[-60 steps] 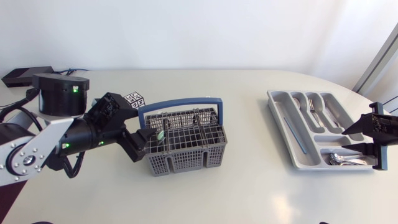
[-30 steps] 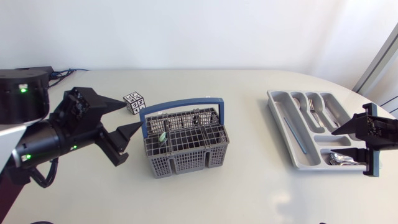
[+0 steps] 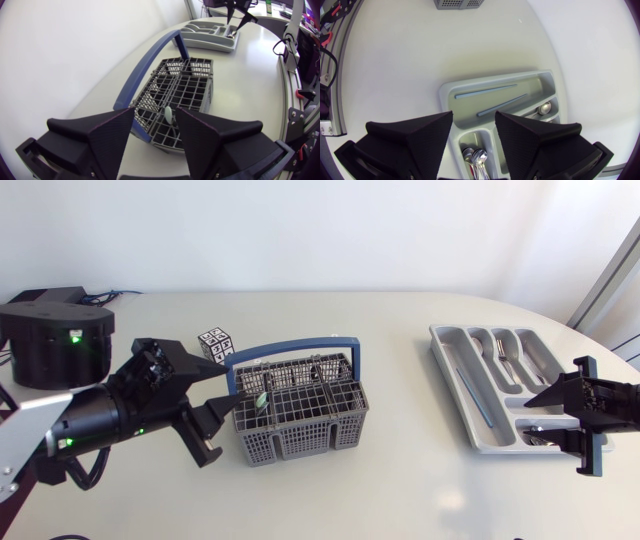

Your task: Transfer all utensils from the basket to the drawer tray.

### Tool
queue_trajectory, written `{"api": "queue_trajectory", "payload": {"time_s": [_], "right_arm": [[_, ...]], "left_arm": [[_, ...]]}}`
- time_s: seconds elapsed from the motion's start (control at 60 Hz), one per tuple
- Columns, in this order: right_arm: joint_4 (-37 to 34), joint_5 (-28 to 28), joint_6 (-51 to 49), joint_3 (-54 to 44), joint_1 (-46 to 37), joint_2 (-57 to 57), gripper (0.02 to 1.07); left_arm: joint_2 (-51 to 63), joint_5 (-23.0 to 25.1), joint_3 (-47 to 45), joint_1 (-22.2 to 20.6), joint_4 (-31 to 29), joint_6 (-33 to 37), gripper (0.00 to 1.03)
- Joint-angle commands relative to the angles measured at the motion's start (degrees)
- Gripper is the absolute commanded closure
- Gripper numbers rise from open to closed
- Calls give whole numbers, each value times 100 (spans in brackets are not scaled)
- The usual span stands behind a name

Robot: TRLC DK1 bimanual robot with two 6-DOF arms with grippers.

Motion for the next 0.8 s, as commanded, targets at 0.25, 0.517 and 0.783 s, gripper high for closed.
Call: {"api": "queue_trajectory", "payload": {"time_s": [0.25,0.517,0.783], "right_arm": [[-57,-83,78,-219,152,-155,44],[-31,-74,157,-307,284,-208,44],[-13,-74,201,-333,372,-190,44]], "left_arm": [[1168,162,182,685,771,414,45],[1071,250,86,526,622,423,45],[1133,215,94,271,551,335,46]]}}
